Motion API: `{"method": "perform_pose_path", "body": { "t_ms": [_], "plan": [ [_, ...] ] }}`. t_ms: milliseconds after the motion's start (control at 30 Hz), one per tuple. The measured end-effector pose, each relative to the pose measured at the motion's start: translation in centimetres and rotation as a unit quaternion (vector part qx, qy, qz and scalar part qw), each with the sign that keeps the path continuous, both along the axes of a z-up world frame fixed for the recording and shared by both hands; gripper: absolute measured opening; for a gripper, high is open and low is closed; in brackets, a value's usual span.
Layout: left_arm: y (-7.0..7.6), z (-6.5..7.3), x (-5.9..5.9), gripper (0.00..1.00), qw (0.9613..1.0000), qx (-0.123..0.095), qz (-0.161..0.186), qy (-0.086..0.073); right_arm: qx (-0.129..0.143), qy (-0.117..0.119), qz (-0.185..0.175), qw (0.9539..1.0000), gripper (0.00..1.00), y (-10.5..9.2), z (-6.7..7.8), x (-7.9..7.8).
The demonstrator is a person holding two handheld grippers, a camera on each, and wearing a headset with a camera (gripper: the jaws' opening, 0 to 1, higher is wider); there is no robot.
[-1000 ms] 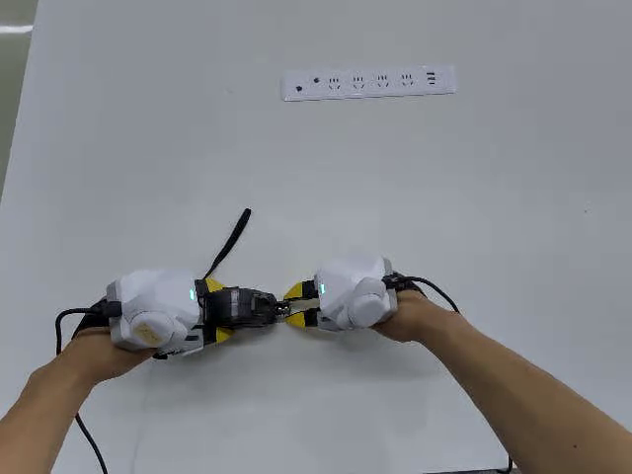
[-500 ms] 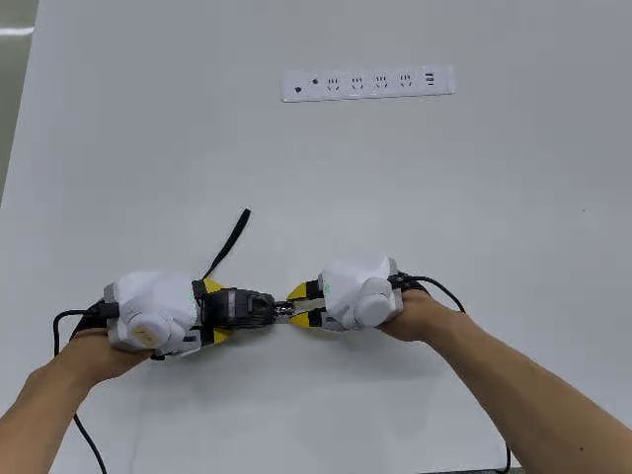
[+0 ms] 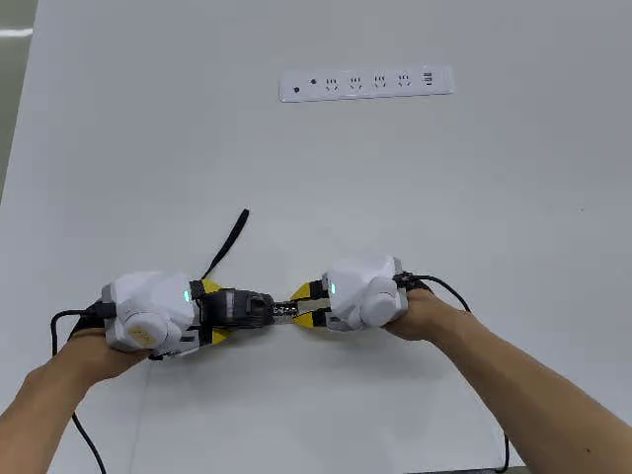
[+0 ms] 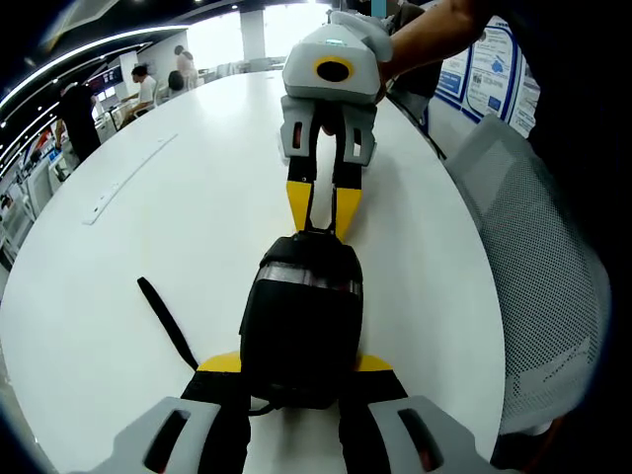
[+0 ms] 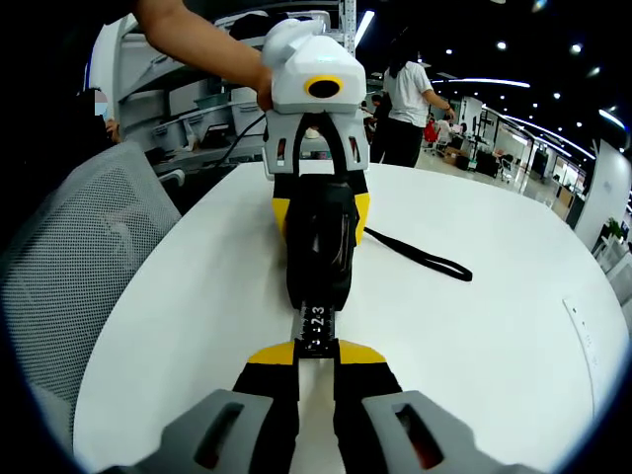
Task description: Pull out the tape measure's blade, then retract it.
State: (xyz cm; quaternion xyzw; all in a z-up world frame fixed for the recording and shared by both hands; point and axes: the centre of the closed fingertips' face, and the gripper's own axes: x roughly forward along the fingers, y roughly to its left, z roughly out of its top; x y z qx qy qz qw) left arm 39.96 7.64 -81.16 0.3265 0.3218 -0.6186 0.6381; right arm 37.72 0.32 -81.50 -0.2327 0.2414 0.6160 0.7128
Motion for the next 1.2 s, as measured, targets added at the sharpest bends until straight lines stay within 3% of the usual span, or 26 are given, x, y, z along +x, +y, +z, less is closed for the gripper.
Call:
{"method": "perform_pose_path", "body": {
  "t_ms": [1200],
  "plan": [
    [0.0, -0.2, 0.0, 0.31, 0.9998, 0.0, 0.015, 0.01, -0.007, 0.005, -0.002, 1.0, 0.1, -2.6, -0.1, -0.6]
  ]
}}
